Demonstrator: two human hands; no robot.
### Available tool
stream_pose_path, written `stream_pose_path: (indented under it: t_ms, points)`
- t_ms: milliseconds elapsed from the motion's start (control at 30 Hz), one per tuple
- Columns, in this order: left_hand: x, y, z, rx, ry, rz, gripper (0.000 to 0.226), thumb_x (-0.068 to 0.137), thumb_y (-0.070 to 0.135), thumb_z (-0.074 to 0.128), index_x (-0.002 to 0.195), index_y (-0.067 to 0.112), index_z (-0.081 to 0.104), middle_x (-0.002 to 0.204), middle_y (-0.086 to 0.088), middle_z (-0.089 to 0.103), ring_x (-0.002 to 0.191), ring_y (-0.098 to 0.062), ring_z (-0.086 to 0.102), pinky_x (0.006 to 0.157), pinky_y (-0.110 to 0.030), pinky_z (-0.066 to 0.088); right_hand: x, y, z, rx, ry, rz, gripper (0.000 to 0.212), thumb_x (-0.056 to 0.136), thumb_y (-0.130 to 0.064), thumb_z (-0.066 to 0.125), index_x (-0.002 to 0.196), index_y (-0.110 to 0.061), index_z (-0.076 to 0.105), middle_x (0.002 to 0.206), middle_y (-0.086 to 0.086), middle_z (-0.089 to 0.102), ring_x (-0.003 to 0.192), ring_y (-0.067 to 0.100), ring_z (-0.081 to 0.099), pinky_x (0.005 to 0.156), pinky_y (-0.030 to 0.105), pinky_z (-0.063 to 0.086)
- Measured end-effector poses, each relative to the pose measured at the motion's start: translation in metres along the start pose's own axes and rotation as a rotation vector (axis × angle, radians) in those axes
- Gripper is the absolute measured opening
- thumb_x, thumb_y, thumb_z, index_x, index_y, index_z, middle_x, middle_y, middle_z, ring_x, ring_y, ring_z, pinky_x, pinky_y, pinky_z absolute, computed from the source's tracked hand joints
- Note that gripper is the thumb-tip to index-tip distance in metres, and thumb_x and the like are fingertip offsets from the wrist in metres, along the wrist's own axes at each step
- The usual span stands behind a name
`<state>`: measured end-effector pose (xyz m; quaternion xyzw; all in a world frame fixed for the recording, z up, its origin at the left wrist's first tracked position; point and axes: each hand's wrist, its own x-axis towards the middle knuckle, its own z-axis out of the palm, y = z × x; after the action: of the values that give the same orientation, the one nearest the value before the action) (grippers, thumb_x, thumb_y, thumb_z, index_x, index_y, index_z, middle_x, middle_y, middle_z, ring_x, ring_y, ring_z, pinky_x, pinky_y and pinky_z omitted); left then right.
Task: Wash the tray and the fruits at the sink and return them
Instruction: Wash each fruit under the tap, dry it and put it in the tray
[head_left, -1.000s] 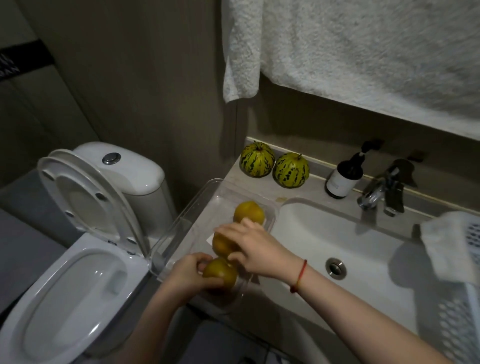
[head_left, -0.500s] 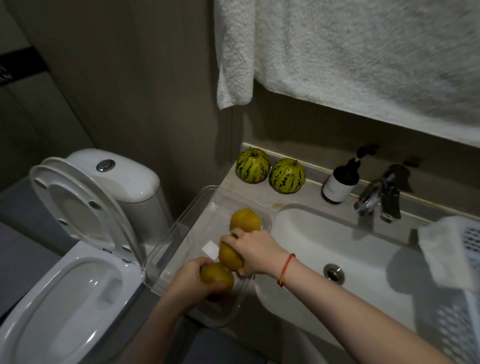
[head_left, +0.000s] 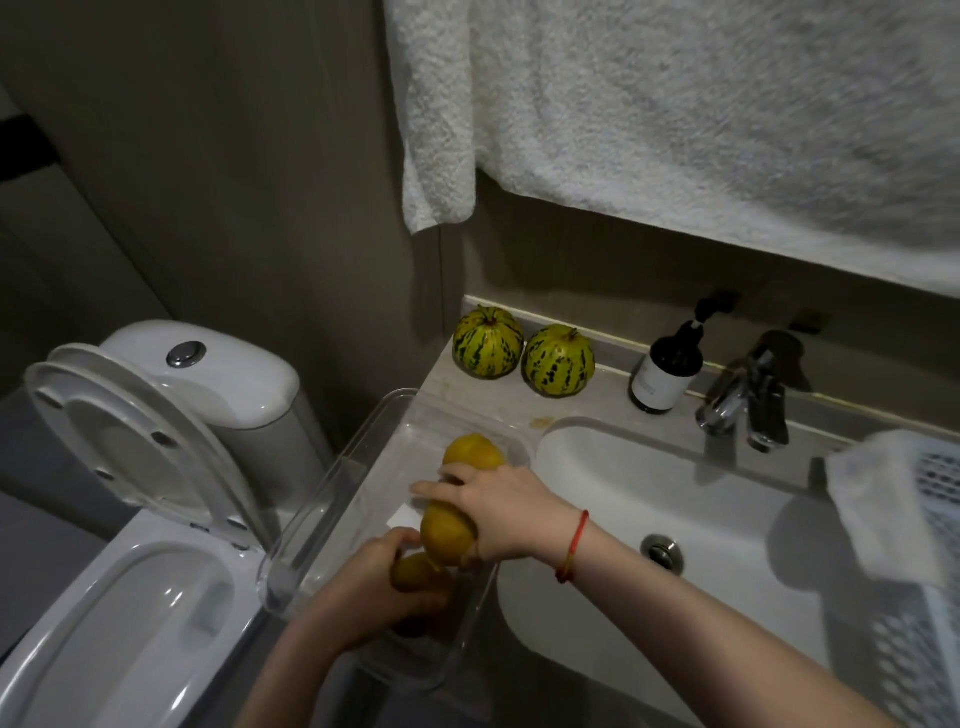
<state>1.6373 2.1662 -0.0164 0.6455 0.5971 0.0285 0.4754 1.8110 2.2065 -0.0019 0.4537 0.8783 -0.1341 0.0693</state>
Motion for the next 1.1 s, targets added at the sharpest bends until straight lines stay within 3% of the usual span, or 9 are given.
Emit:
stream_pose_path:
  t_ms: [133, 233, 333, 433, 533, 767, 867, 1000, 1100]
  points:
    - [0.004, 0.007, -0.014, -0.153, 0.169, 0.043, 0.040, 0.081, 0.019, 0.072, 0.113, 0.028, 0.050, 0.100, 0.006, 0.052, 0.093, -0.014, 0.056, 0.073, -0.018, 0.048, -0.011, 0.023, -0.015, 0.154, 0.219, 0.072, 0.064, 0.083, -0.049, 0.060, 0.140, -0.036, 0.032, 0.137, -0.003, 0.044, 0.110, 0.021, 0.053, 0.080, 0.035, 0.050]
    - [0.016, 0.032, -0.027, -0.323, 0.389, 0.156, 0.021, 0.088, 0.008, 0.060, 0.099, 0.025, 0.058, 0.088, -0.001, 0.059, 0.079, -0.012, 0.058, 0.061, -0.010, 0.045, -0.023, 0.058, -0.013, 0.342, 0.546, 0.339, 0.043, 0.090, -0.039, 0.057, 0.130, -0.028, 0.047, 0.127, -0.004, 0.054, 0.086, 0.009, 0.060, 0.074, 0.028, 0.052]
    - [0.049, 0.074, -0.040, -0.408, 0.416, 0.230, 0.019, 0.092, 0.004, 0.052, 0.103, 0.017, 0.060, 0.091, -0.001, 0.063, 0.082, -0.011, 0.060, 0.063, -0.009, 0.047, -0.022, 0.100, -0.006, 0.667, 0.720, 0.654, 0.052, 0.083, -0.028, 0.069, 0.129, -0.013, 0.048, 0.117, 0.004, 0.058, 0.083, 0.009, 0.058, 0.069, 0.018, 0.044]
    - [0.104, 0.124, -0.042, -0.501, 0.318, 0.239, 0.023, 0.094, 0.005, 0.051, 0.116, 0.007, 0.059, 0.093, -0.008, 0.064, 0.088, -0.021, 0.062, 0.071, -0.020, 0.051, -0.006, 0.142, -0.001, 0.906, 0.627, 0.830, 0.088, 0.072, -0.030, 0.080, 0.141, -0.004, 0.031, 0.133, 0.012, 0.049, 0.124, 0.027, 0.049, 0.096, 0.033, 0.044]
    - [0.161, 0.164, -0.031, -0.481, 0.238, 0.149, 0.037, 0.095, 0.009, 0.051, 0.128, -0.005, 0.051, 0.123, -0.029, 0.056, 0.117, -0.040, 0.053, 0.099, -0.043, 0.043, 0.012, 0.170, 0.003, 1.013, 0.539, 0.878, 0.111, 0.064, -0.032, 0.086, 0.146, -0.001, 0.017, 0.144, 0.015, 0.040, 0.130, 0.029, 0.041, 0.106, 0.041, 0.039]
    - [0.218, 0.187, 0.003, -0.244, 0.353, 0.023, 0.037, 0.095, 0.017, 0.048, 0.128, -0.002, 0.047, 0.129, -0.025, 0.052, 0.120, -0.036, 0.049, 0.101, -0.036, 0.036, 0.047, 0.193, 0.012, 0.965, 0.555, 0.765, 0.089, 0.055, -0.018, 0.091, 0.129, 0.000, 0.043, 0.127, 0.014, 0.056, 0.119, 0.028, 0.053, 0.100, 0.042, 0.044]
    - [0.223, 0.191, 0.009, -0.231, 0.407, -0.020, 0.039, 0.095, 0.019, 0.048, 0.127, -0.002, 0.047, 0.130, -0.027, 0.050, 0.120, -0.039, 0.047, 0.097, -0.034, 0.036, 0.057, 0.200, 0.016, 0.946, 0.515, 0.745, 0.088, 0.064, -0.020, 0.084, 0.137, -0.006, 0.037, 0.129, 0.011, 0.055, 0.120, 0.026, 0.053, 0.101, 0.033, 0.043]
    - [0.223, 0.194, 0.012, -0.365, 0.463, -0.042, 0.035, 0.091, 0.012, 0.049, 0.124, 0.002, 0.053, 0.125, -0.023, 0.055, 0.116, -0.036, 0.051, 0.094, -0.032, 0.038, 0.058, 0.201, 0.022, 0.952, 0.544, 0.780, 0.091, 0.065, -0.025, 0.084, 0.138, -0.009, 0.031, 0.131, 0.008, 0.052, 0.120, 0.024, 0.052, 0.089, 0.016, 0.037]
    - [0.218, 0.191, 0.011, -0.489, 0.483, -0.015, 0.035, 0.091, 0.006, 0.049, 0.125, 0.003, 0.055, 0.123, -0.020, 0.058, 0.115, -0.032, 0.053, 0.095, -0.032, 0.039, 0.053, 0.190, 0.022, 1.018, 0.678, 0.795, 0.095, 0.054, -0.024, 0.090, 0.132, -0.011, 0.037, 0.125, 0.010, 0.056, 0.117, 0.025, 0.055, 0.099, 0.034, 0.046]
